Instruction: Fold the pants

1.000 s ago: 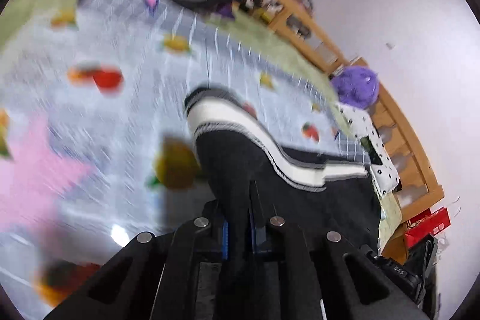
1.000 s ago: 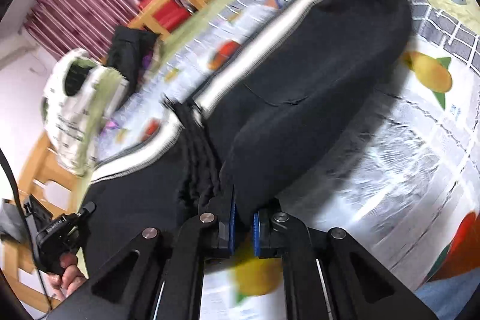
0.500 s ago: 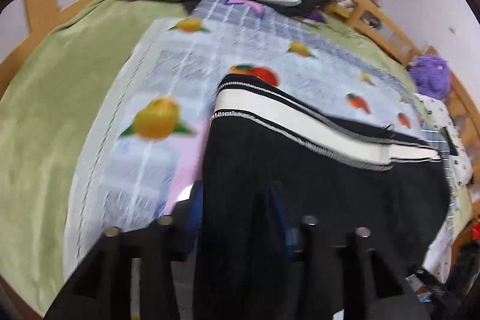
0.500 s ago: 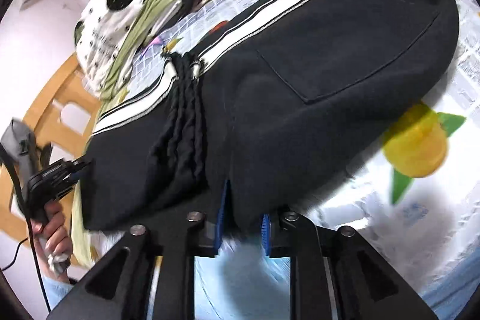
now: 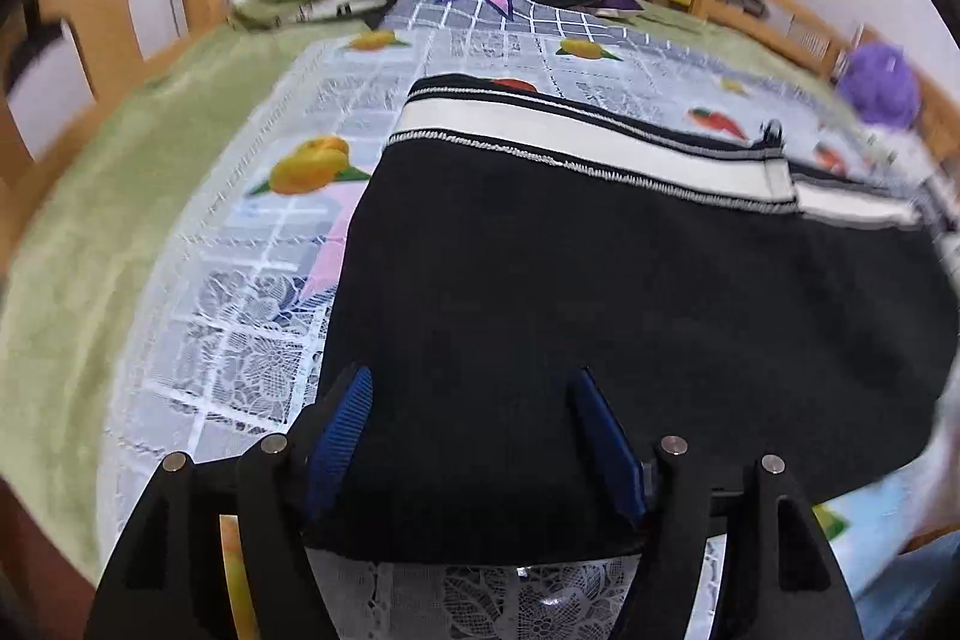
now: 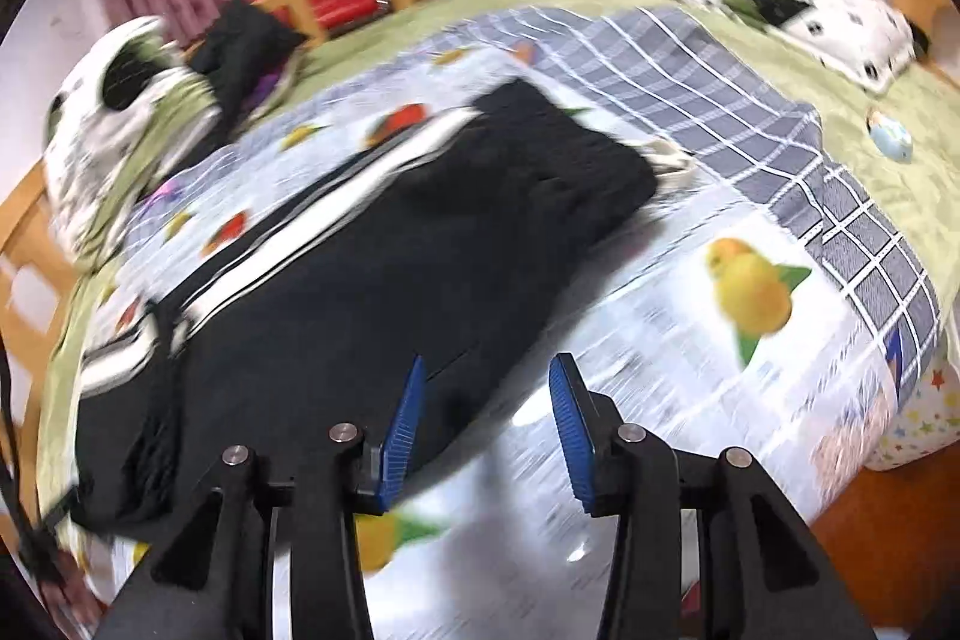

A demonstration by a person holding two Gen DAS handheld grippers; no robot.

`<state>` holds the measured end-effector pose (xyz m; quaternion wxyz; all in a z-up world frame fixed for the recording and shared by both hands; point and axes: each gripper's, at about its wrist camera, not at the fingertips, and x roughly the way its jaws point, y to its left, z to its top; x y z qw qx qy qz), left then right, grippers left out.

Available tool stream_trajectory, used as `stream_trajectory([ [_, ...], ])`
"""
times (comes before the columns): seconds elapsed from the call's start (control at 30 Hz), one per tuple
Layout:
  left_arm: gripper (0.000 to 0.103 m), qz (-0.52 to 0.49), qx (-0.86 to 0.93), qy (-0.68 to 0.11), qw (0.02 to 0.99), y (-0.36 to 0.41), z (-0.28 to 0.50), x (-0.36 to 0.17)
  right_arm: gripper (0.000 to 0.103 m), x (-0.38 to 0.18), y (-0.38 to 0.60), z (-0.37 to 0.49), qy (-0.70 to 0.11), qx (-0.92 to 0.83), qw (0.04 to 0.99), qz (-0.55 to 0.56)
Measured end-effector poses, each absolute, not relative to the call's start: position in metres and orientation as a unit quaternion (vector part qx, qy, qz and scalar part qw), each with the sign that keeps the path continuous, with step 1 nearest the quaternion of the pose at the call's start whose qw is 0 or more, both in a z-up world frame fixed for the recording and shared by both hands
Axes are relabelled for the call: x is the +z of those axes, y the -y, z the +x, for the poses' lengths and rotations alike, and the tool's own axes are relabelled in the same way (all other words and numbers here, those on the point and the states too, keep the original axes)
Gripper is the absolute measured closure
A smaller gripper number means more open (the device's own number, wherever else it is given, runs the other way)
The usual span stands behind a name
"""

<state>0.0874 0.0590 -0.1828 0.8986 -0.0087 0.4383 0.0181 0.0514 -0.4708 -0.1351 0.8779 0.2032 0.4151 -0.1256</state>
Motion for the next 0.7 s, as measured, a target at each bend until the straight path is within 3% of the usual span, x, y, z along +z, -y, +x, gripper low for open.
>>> stream_trajectory([
  [0.13,0.026,-0.038,0.042,-0.447,0.893,-0.057,0.082,-0.179,0.06,-0.162,0.507,0.099,-0.429,-0.121,0.861,0.247],
  [0.27,0.026,-0.082,0.054,-0.447,0.889,-0.06,0.071,-0.177,0.061,-0.19,0.535,0.139,-0.43,-0.089,0.841,0.316],
  [0.3,0.026,-0.08,0.056,-0.448,0.889,-0.058,0.068,-0.177,0.063,-0.191,0.536,0.143,-0.426,-0.09,0.842,0.319],
  [0.37,0.026,-0.066,0.062,-0.453,0.887,-0.05,0.064,-0.177,0.076,-0.188,0.535,0.151,-0.421,-0.085,0.852,0.299],
  [0.43,0.026,-0.051,0.067,-0.454,0.887,-0.042,0.06,-0.174,0.08,-0.176,0.537,0.148,-0.398,-0.067,0.867,0.293],
  [0.53,0.026,-0.065,0.066,-0.439,0.893,-0.038,0.05,-0.165,0.08,-0.157,0.544,0.14,-0.347,-0.031,0.888,0.302],
  [0.63,0.026,-0.087,0.069,-0.432,0.895,-0.04,0.043,-0.161,0.069,-0.171,0.536,0.154,-0.407,-0.059,0.882,0.229],
  [0.7,0.026,-0.091,0.071,-0.434,0.893,-0.042,0.039,-0.16,0.067,-0.187,0.531,0.155,-0.449,-0.063,0.869,0.197],
])
